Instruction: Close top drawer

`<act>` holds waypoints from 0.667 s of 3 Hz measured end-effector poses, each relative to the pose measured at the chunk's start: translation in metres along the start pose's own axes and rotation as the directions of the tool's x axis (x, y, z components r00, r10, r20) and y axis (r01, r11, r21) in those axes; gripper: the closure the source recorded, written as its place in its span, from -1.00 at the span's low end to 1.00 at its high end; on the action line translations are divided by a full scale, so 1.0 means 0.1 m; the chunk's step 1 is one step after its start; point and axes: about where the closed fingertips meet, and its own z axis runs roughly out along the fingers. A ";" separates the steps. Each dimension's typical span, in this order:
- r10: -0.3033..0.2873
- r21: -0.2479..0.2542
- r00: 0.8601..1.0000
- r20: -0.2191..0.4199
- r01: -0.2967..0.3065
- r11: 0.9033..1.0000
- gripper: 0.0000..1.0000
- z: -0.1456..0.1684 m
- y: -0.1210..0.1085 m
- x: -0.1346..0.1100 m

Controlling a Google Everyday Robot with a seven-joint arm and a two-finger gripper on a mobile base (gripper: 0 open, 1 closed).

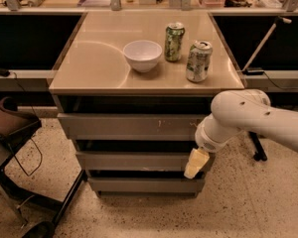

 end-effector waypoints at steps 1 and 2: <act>-0.018 0.012 1.000 0.012 0.018 1.000 -1.00 -0.01 -0.10 -0.17; -0.018 0.011 1.000 0.012 0.018 1.000 -1.00 -0.01 -0.10 -0.17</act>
Offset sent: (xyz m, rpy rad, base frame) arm 0.0961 0.0747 0.0357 0.0286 -0.1007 0.0757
